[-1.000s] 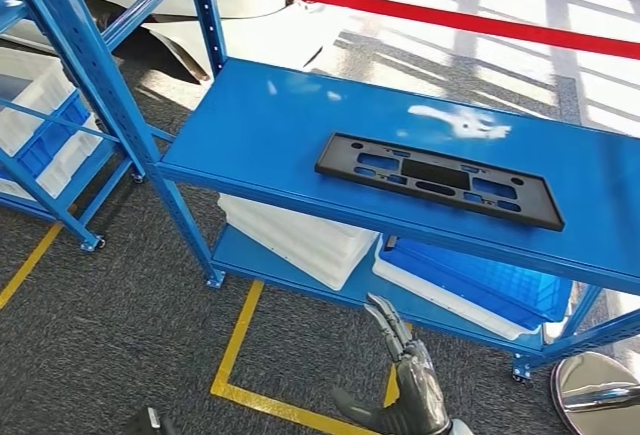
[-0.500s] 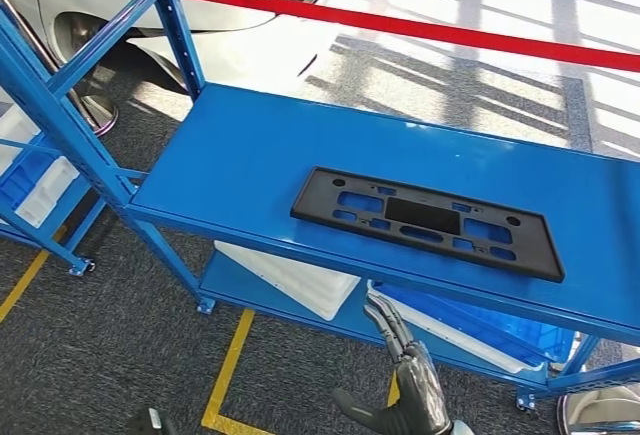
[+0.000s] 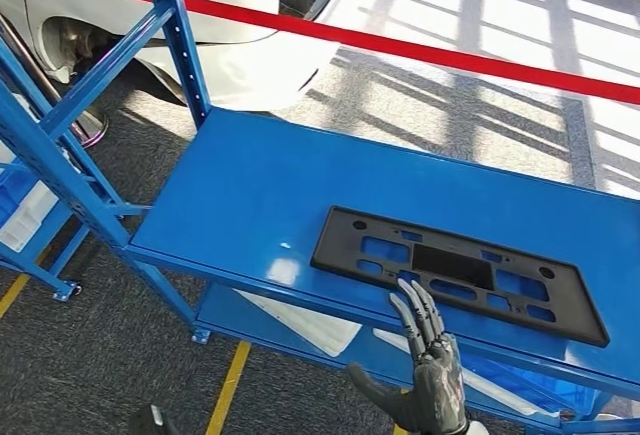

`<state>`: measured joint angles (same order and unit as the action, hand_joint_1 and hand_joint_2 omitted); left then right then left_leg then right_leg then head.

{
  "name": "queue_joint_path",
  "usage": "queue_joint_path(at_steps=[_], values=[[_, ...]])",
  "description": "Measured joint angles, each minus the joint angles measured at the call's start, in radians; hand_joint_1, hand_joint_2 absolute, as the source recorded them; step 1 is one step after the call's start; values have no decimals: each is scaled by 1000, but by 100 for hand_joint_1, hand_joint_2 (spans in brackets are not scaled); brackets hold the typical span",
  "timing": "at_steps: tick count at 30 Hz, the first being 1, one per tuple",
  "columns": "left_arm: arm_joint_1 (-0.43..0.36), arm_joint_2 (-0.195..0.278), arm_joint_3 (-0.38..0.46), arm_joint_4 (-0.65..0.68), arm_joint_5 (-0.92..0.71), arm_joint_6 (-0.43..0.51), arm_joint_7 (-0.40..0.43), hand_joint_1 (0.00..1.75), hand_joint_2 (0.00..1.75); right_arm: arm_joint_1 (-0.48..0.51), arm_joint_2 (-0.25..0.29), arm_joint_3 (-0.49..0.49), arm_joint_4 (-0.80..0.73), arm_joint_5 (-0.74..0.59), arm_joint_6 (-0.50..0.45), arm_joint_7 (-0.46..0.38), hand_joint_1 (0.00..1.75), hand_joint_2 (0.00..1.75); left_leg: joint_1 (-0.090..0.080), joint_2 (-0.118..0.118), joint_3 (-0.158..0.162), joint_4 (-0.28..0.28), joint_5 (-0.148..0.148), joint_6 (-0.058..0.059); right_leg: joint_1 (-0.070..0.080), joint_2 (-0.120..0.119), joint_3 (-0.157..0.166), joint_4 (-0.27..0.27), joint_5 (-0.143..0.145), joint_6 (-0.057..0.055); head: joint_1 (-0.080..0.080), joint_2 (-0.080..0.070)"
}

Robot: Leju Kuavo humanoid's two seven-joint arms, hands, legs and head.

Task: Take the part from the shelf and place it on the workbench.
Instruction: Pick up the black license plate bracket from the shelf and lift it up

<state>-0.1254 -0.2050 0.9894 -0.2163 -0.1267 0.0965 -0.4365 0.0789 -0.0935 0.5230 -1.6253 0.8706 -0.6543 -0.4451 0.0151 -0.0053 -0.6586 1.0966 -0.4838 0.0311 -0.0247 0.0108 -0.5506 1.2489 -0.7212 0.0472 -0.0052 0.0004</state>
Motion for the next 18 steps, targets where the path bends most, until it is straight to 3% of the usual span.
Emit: queue_joint_path(at_steps=[1, 2, 3, 5, 7, 8, 12, 18], values=[[0, -1, 0, 0, 0, 1, 1, 0, 0, 4, 2, -6, -3, 13, -14, 4, 0, 175, -2, 0, 4, -1, -5, 1, 1, 0, -40, 47, 0, -1, 0, 0], [1, -1, 0, 0, 0, 3, 1, 0, 0, 7, 4, -11, -7, 23, -23, 6, 0, 175, -3, -1, 9, -1, -9, 3, 4, 0, -65, 59, 22, -4, 0, 0], [1, -2, 0, 0, 0, 5, 2, 0, 0, 10, 6, -16, -12, 33, -30, 9, 0, 175, -5, -2, 16, -1, -14, 4, 7, 0, -74, 34, 62, -10, 0, 0], [2, -4, 0, 0, 1, 7, 2, 0, 0, 15, 11, -29, -24, 51, -36, 11, 0, 175, -6, -4, 28, -4, -21, 3, 20, 0, -57, -77, 156, -31, -1, 0], [4, -7, 0, 0, 1, 8, 3, 0, 0, 23, 14, -43, -37, 63, -38, 13, 0, 175, -2, -5, 32, -8, -22, -2, 35, -1, -40, -155, 200, -51, -1, 0], [4, -8, 0, 0, 1, 9, 4, 0, 0, 28, 15, -50, -44, 68, -39, 15, 0, 175, -1, -5, 31, -10, -23, -5, 38, -2, -33, -173, 196, -52, -1, 0], [3, -5, 0, 0, 1, 11, 3, 0, 0, 48, 18, -74, -64, 81, -32, 30, 0, 175, -3, -3, 37, -16, -25, -10, 36, 1, -15, -205, 182, -28, -5, 0], [4, -2, 4, 0, 1, 18, -6, 0, 0, 83, -24, -104, -87, 92, -1, 85, 0, 175, -4, -3, 48, -24, -25, -12, 36, 1, -8, -205, 178, -34, -5, 0]])
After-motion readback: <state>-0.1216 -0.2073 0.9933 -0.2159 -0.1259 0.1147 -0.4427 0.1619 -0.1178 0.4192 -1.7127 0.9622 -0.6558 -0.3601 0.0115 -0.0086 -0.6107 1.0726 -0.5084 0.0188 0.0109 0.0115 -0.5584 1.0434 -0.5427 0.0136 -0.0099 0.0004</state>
